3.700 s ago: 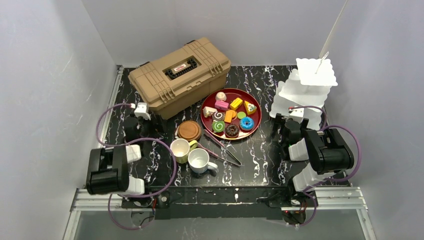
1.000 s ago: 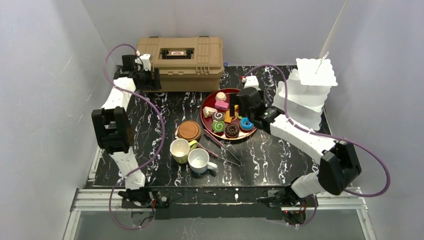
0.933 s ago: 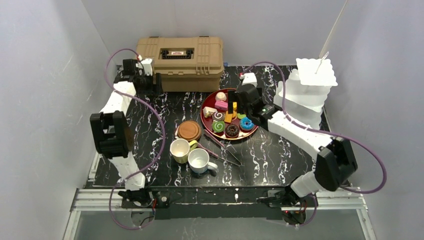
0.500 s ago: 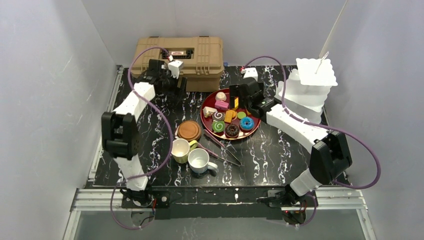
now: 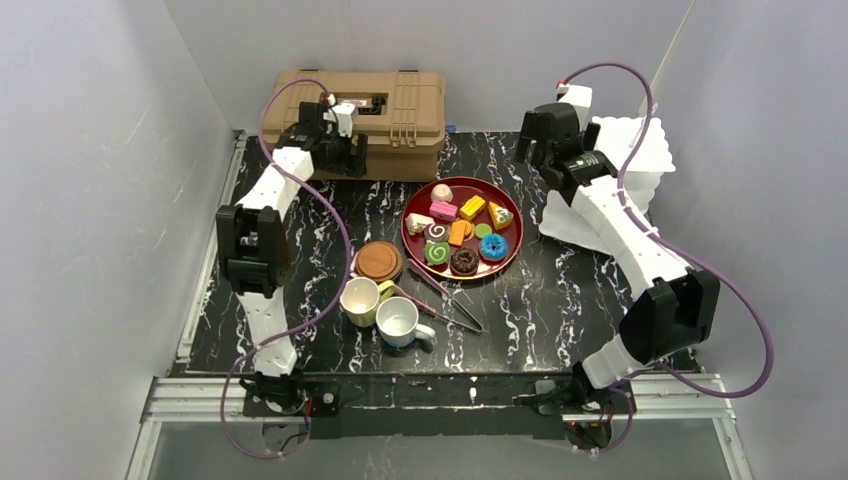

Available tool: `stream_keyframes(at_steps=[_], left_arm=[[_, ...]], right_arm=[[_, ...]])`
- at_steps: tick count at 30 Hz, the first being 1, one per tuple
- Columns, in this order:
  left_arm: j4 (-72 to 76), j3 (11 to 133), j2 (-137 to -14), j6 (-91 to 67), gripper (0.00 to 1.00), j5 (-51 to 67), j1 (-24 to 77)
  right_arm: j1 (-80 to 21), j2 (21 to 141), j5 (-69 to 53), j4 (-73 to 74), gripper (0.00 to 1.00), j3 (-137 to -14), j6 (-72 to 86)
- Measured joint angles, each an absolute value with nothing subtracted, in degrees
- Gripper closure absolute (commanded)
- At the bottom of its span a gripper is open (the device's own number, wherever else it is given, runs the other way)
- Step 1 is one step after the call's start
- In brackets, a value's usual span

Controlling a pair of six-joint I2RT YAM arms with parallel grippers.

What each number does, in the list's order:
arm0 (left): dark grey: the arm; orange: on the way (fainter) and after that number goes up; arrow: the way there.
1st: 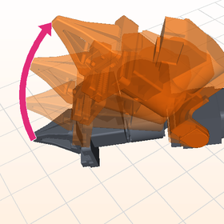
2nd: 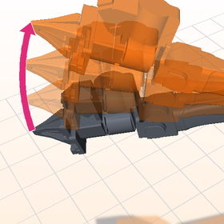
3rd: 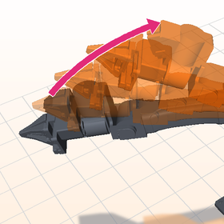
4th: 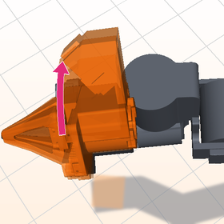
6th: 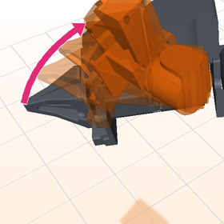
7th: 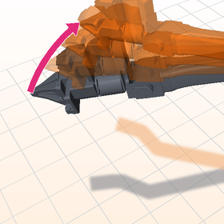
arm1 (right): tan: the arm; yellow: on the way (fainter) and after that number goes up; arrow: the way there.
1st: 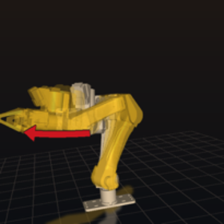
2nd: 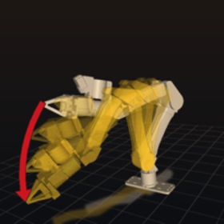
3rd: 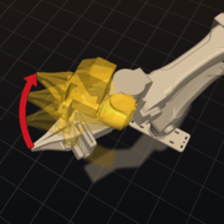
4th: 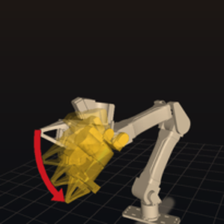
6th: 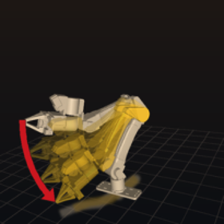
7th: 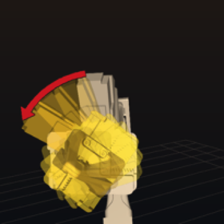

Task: Serve the afternoon tea
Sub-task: Move the distractor to the center of the board, then move the tray at the center of the board.

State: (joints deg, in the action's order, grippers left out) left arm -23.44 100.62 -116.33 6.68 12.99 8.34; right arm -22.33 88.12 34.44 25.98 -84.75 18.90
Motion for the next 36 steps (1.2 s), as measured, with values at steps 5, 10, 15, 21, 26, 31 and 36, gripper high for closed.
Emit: stream_keyframes(at_steps=[5,10,15,21,26,31,36], left_arm=[[-24.1,96.1,-111.5,5.8,0.14,17.8,5.8],[-29.4,88.8,-98.0,6.9,0.06,24.9,5.0],[-33.5,87.3,-89.3,8.2,0.02,27.8,5.9],[-36.5,83.7,-87.9,8.8,0.02,27.8,6.0],[-38.7,82.9,-87.9,9.0,0.02,27.8,6.0],[-39.1,82.9,-87.9,9.0,0.02,27.8,6.0],[-39.2,83.0,-87.9,8.9,0.02,27.8,6.0]], right_arm=[[-21.8,88.1,33.1,28.3,0.0,-87.7,18.2],[-22.0,85.5,34.8,31.3,0.0,-88.0,17.7],[-20.7,84.2,39.5,34.7,0.0,-94.1,16.0],[-16.2,87.2,45.6,34.6,0.0,-103.3,14.3],[-14.1,89.5,50.7,34.6,0.0,-103.4,13.5],[-11.0,89.8,54.1,34.1,0.0,-101.8,13.2],[-8.6,89.8,55.8,30.7,0.09,-97.9,12.4]])
